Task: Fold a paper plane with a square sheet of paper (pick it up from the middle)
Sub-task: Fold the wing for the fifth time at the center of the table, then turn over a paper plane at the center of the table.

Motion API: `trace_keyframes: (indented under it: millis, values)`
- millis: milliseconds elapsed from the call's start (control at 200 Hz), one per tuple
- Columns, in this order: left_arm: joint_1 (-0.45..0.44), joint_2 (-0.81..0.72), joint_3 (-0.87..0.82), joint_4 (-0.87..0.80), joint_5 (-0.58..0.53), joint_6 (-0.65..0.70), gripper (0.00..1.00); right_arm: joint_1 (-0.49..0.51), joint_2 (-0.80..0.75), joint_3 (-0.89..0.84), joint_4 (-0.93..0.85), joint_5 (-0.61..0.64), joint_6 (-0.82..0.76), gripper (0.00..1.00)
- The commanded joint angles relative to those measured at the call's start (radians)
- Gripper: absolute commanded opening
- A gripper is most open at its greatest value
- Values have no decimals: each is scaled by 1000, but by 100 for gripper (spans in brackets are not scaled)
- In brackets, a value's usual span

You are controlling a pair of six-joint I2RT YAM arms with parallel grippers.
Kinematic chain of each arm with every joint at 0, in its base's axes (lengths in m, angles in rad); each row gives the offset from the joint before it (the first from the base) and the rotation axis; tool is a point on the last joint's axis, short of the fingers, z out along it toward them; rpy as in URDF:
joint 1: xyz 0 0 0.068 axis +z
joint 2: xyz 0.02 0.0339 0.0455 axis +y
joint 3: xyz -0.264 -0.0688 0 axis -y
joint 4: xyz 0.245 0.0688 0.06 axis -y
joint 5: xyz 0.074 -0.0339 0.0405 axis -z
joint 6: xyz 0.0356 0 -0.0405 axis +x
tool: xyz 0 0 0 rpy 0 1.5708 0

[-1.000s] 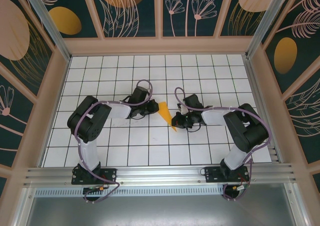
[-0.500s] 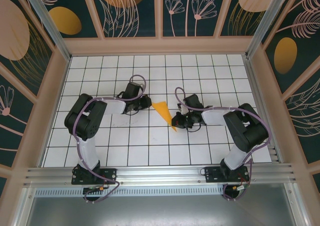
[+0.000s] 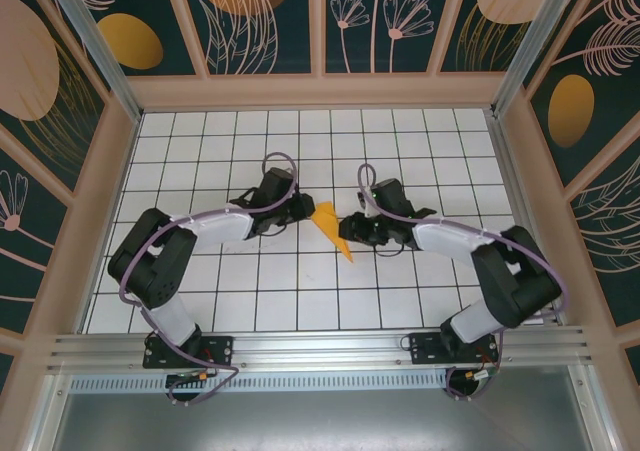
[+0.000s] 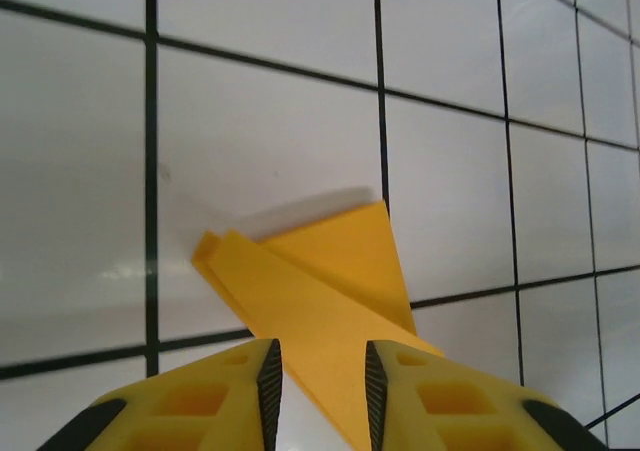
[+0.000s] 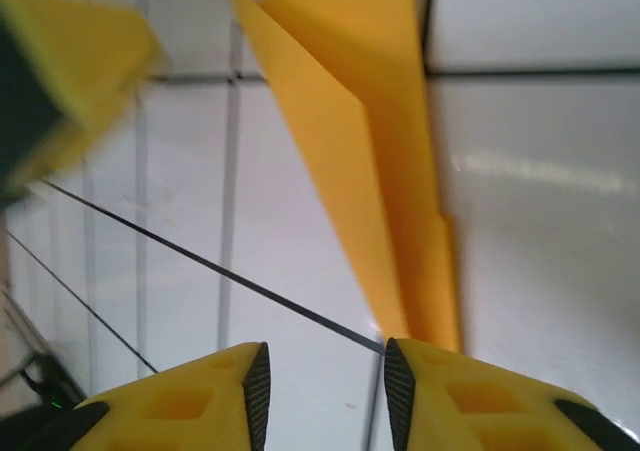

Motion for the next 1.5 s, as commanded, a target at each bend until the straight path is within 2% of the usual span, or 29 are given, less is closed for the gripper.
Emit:
trace_keyframes:
  millis: [0, 135, 365, 640, 916, 1231, 1496]
  values:
    - [-37, -23, 21, -104, -106, -74, 39, -4, -91, 24, -36, 157, -30, 51]
    - [-90, 26, 84, -177, -152, -122, 49, -89, -146, -30, -32, 264, -51, 61]
    - [-170, 144, 253, -352, -244, -169, 61, -185, -167, -111, 52, 318, -48, 74]
    - [-207, 307, 490, -571, -324, -187, 66, -245, -148, -168, 117, 297, -51, 82]
    - [-221, 336, 568, -699, -351, -212, 63, -255, -151, -186, 133, 281, -43, 82]
    - [-234, 287, 538, -731, -365, -254, 55, -255, -150, -191, 135, 273, -37, 82]
    - [-234, 246, 478, -671, -353, -297, 36, -254, -150, -197, 139, 270, -36, 82]
